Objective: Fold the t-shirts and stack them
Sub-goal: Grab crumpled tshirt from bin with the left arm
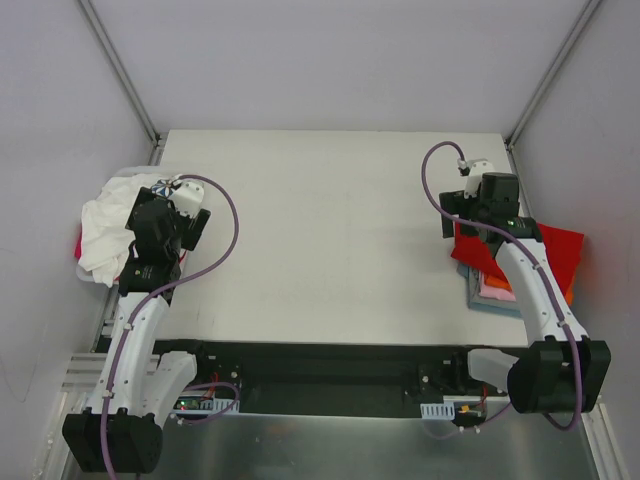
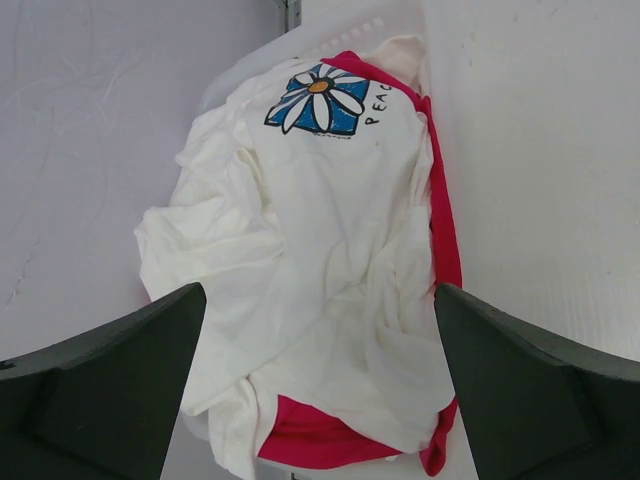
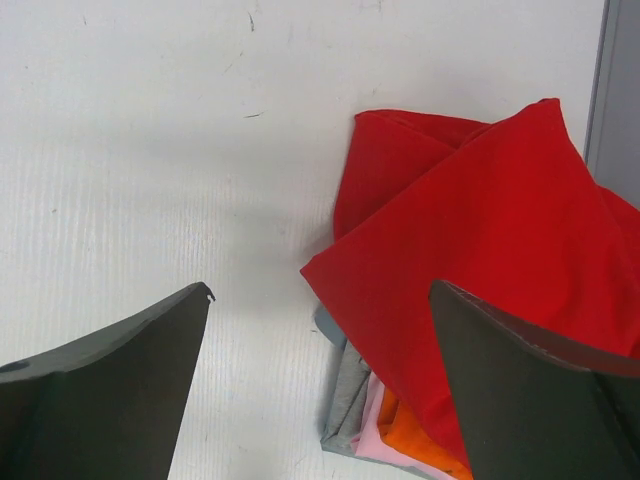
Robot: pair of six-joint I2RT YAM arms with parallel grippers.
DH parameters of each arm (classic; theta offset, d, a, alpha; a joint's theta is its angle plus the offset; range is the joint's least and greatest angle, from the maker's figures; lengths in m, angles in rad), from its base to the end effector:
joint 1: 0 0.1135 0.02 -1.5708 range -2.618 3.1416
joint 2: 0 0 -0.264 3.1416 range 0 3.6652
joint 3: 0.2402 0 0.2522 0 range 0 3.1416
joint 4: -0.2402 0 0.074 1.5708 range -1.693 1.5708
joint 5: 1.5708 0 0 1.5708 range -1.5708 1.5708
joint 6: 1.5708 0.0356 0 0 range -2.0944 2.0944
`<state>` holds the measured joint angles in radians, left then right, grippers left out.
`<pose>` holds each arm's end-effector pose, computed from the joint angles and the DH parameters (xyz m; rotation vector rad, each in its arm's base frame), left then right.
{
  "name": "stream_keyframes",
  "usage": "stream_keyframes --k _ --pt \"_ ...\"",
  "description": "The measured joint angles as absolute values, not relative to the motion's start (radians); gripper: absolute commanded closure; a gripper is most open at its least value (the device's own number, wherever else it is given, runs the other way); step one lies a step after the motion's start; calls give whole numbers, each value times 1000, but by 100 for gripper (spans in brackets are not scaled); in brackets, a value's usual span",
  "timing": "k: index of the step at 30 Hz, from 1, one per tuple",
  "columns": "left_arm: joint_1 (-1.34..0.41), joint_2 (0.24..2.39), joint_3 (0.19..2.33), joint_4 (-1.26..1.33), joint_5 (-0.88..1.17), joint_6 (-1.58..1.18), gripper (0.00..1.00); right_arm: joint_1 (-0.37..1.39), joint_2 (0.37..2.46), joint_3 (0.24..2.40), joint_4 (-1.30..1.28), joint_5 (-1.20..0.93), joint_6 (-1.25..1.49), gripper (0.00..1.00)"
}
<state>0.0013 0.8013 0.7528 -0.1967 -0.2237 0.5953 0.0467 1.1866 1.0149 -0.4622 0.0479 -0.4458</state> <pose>0.1893 0.0081 0.3248 0.3858 1.8140 0.6222 0.2607 0.0105 0.3106 -0.5144 2.1570 -0.2745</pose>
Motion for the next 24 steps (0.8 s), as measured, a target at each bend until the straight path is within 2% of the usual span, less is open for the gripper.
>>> stream_keyframes --k 24 --pt "1 785 735 -201 -229 598 1 47 1163 1000 -459 41 -450 4"
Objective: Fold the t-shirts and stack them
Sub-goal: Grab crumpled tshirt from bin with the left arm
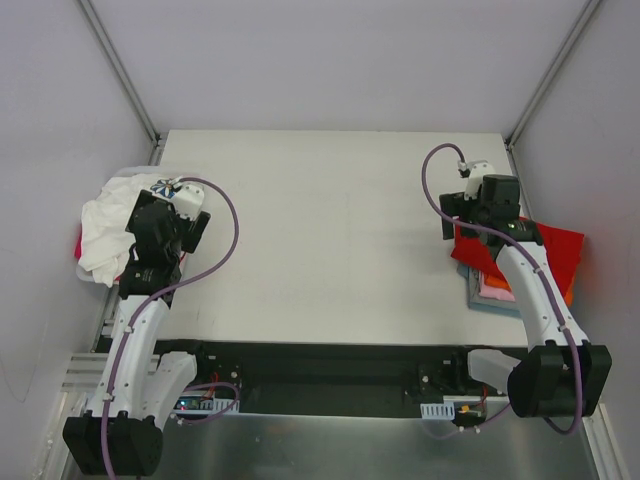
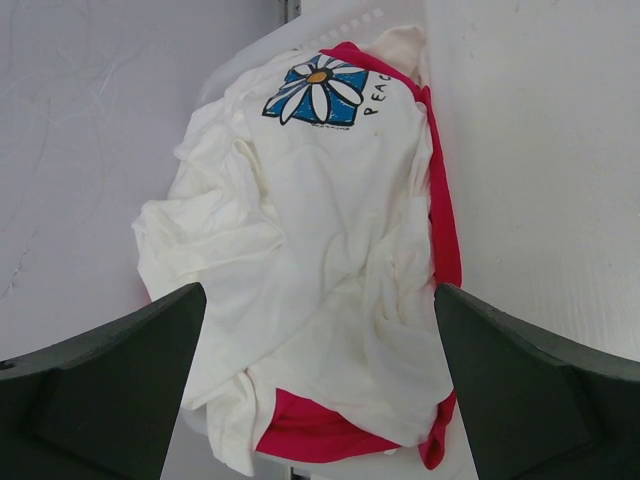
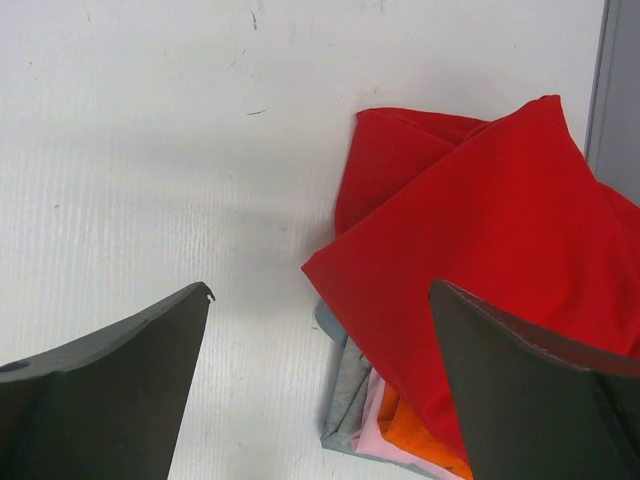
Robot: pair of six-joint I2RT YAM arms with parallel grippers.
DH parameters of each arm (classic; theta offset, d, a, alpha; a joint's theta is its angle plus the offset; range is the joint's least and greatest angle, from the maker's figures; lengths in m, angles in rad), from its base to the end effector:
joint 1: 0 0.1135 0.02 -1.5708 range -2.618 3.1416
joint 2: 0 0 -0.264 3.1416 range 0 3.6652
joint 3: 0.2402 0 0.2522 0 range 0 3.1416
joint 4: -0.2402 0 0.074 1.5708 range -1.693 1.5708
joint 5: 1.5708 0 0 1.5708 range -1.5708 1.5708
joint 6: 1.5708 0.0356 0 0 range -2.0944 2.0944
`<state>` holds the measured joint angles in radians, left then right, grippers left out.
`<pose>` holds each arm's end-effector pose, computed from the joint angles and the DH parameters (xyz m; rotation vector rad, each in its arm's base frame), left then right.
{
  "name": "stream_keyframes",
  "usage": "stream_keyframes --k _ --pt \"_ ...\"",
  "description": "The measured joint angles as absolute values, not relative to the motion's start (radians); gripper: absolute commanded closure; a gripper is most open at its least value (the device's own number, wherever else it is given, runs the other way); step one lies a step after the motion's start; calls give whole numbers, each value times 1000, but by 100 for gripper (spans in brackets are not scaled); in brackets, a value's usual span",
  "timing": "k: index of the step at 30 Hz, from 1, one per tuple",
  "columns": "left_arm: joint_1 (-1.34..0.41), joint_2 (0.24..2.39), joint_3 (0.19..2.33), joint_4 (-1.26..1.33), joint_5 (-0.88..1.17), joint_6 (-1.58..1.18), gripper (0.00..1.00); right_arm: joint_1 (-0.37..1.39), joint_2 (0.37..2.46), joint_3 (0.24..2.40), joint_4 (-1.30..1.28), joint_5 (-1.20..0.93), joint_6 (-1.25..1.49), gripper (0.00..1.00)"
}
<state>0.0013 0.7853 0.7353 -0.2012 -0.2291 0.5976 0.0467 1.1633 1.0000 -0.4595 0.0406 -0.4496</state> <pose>0.1862 0.0083 0.3208 0.3864 1.8207 0.6281 0.2556 0.0105 0.3113 -0.5195 2.1440 -0.2703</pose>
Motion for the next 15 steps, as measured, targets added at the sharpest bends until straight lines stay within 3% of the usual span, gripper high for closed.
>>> stream_keyframes --k 15 --pt "1 783 736 -220 -217 628 1 47 1163 991 -460 36 -462 4"
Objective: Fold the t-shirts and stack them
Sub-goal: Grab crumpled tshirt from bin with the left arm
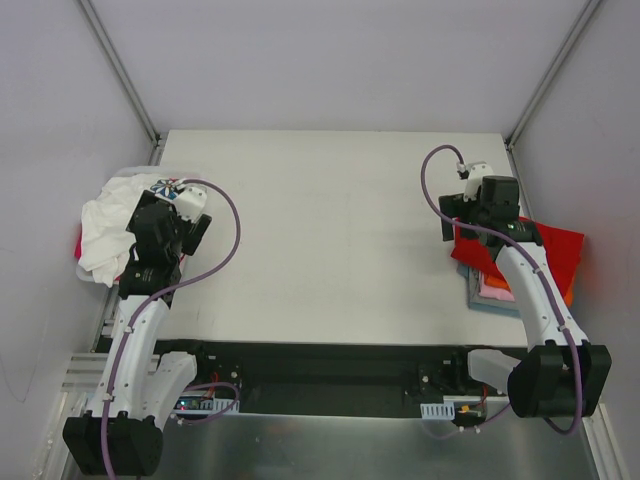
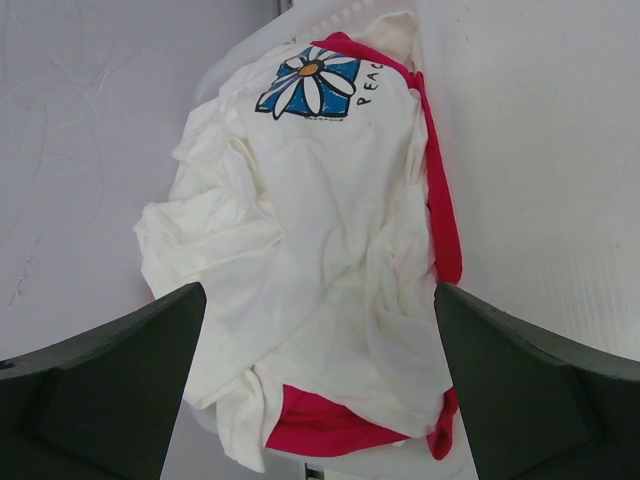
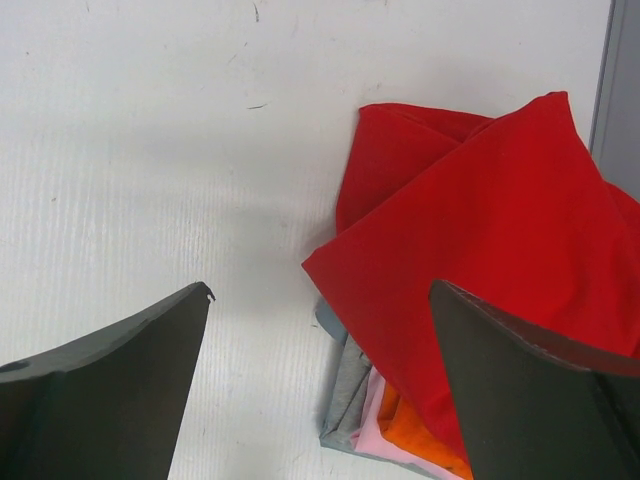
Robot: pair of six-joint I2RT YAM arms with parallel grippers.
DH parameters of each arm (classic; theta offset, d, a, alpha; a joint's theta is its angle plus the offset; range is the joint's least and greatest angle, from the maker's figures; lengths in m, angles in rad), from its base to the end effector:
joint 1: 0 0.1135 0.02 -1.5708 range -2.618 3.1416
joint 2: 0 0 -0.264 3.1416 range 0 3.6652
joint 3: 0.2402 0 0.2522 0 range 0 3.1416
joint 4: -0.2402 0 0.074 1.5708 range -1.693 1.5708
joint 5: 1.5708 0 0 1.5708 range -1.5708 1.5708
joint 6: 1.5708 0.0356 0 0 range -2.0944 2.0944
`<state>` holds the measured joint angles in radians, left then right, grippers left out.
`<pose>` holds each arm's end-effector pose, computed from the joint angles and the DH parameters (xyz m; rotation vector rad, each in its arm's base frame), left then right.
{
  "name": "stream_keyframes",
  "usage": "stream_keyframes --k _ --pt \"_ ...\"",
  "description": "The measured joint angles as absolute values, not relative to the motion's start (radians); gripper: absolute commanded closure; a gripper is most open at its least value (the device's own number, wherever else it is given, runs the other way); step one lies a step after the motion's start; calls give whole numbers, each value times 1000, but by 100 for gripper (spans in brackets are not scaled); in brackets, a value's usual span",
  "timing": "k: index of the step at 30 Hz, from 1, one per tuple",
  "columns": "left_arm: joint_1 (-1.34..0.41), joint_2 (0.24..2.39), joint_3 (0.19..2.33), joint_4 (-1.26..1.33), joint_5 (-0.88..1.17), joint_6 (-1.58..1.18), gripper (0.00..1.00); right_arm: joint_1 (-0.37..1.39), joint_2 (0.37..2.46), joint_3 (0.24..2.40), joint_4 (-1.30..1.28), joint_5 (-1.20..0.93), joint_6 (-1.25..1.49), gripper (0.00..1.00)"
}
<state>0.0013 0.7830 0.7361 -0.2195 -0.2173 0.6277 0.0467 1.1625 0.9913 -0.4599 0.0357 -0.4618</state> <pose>0.1853 0.0079 0.3195 0.4285 1.8294 0.6366 0.2550 0.0106 0.3085 -0.5376 2.1484 -0.2704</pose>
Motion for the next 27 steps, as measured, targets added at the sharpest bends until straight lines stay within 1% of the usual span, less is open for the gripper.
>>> stream_keyframes --k 5,14,22,24,27 --pt "2 792 760 -253 -220 680 1 47 1163 991 -460 36 -466 4" --pt "2 831 889 -330 -278 805 1 47 1163 991 -461 24 -472 4" --pt "2 982 1063 -444 -331 914 1 47 1163 991 -479 -3 -471 4" --pt "2 1025 1111 -507 -325 929 3 47 1163 991 -487 -14 -468 4" --pt "2 1077 1213 -609 -292 919 4 47 1163 997 -507 -39 -462 4"
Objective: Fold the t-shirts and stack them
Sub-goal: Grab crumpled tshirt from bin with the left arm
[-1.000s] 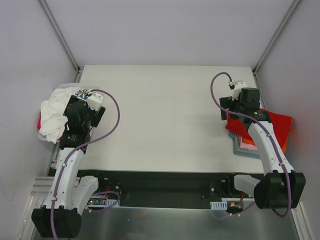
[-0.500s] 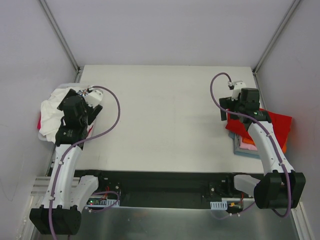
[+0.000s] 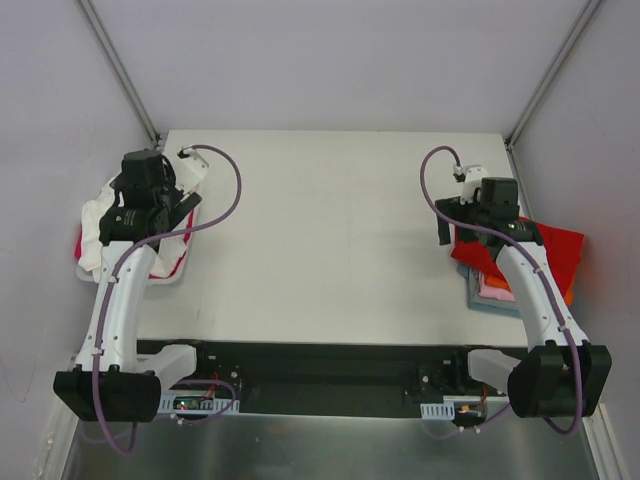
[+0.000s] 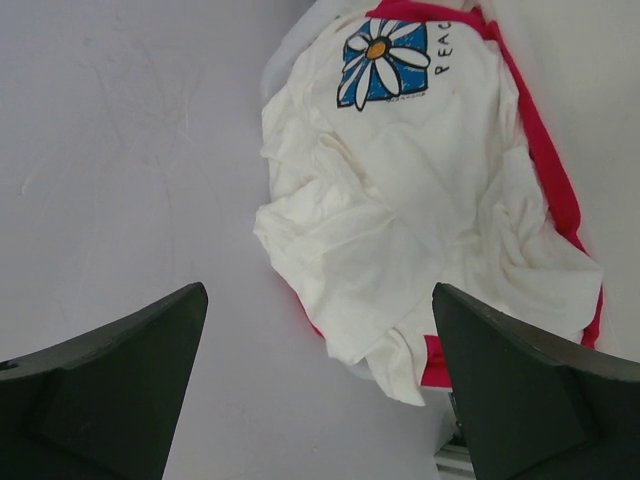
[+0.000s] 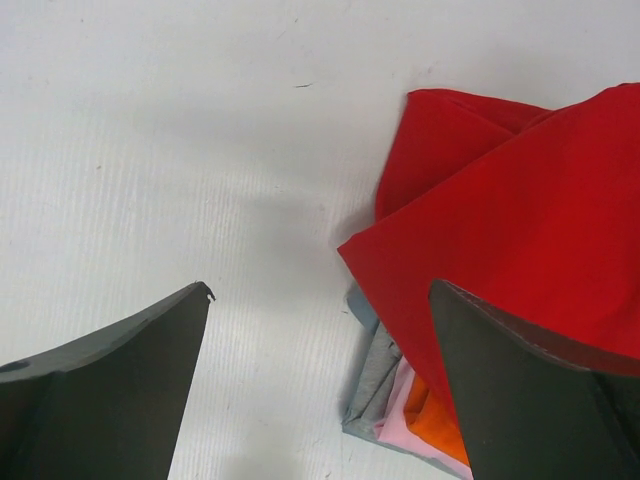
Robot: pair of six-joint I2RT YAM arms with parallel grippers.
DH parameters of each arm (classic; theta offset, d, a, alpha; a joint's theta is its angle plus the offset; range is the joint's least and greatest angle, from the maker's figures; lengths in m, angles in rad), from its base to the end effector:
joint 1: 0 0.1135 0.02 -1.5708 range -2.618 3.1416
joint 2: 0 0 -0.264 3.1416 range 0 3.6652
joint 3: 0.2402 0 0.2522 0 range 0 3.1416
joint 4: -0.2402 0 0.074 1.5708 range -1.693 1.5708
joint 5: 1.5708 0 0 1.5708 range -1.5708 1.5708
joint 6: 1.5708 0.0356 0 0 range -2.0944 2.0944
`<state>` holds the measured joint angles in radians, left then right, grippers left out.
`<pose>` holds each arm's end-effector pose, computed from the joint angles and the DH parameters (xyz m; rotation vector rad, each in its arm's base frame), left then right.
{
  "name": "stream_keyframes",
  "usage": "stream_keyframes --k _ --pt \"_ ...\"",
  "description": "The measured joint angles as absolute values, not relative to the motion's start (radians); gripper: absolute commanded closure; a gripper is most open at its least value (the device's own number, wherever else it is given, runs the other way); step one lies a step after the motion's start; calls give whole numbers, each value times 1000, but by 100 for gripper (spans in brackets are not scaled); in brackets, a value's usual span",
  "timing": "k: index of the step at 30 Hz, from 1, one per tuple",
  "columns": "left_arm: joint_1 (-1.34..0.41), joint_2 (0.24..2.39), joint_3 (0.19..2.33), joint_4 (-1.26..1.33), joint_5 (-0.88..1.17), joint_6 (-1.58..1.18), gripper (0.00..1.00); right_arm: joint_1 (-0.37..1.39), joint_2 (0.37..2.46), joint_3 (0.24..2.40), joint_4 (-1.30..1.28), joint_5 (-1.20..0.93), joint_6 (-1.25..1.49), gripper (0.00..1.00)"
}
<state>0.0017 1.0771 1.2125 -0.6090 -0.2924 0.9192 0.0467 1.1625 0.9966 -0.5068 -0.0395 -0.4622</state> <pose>0.2257 0.0106 0.3892 0.7709 1.9934 0.8589 0.2520 0.0132 0.3062 -0.5868 2.1711 -0.1801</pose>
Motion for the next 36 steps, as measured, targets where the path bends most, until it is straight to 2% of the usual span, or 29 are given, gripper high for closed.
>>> stream_keyframes --k 5,9,17,36 --pt "2 1097 1270 -681 -208 872 7 47 1163 1006 -530 -73 -460 4" --pt "1 1093 1203 -708 -161 826 15 47 1165 1007 -540 -98 -460 4" --pt "56 1135 1012 -658 -232 830 17 47 1201 1014 -557 -121 -461 4" --pt "299 1299 1061 -530 -217 868 19 47 1258 1023 -567 -86 -461 4"
